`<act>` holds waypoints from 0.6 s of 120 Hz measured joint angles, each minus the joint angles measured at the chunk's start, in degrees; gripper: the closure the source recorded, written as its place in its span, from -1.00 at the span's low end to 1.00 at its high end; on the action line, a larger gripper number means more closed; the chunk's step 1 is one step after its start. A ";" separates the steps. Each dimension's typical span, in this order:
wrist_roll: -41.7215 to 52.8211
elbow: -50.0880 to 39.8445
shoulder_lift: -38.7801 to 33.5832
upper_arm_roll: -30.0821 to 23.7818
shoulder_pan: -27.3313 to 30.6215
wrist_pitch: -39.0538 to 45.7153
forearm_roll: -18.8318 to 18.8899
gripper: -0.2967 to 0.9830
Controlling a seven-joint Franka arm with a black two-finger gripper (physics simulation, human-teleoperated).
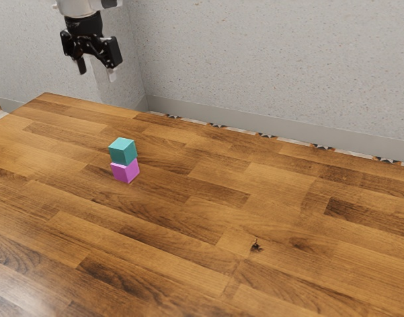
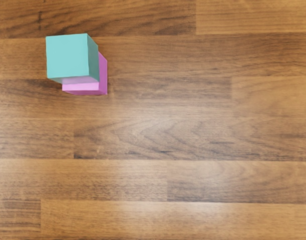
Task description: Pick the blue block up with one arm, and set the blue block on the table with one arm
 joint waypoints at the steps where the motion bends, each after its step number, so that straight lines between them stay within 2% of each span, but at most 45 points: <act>1: 0.00 0.01 0.00 0.01 0.00 0.02 -0.01 -0.54; 30: 0.15 0.04 0.10 -0.41 -0.57 0.53 -0.32 -0.54; 40: 0.24 -0.14 2.91 -0.37 -0.30 1.81 -0.58 -0.53; 54: 0.82 -7.24 6.28 -0.41 3.75 7.23 -3.02 -0.53; 72: 1.51 -6.52 13.70 -2.71 7.30 12.85 -5.26 -0.53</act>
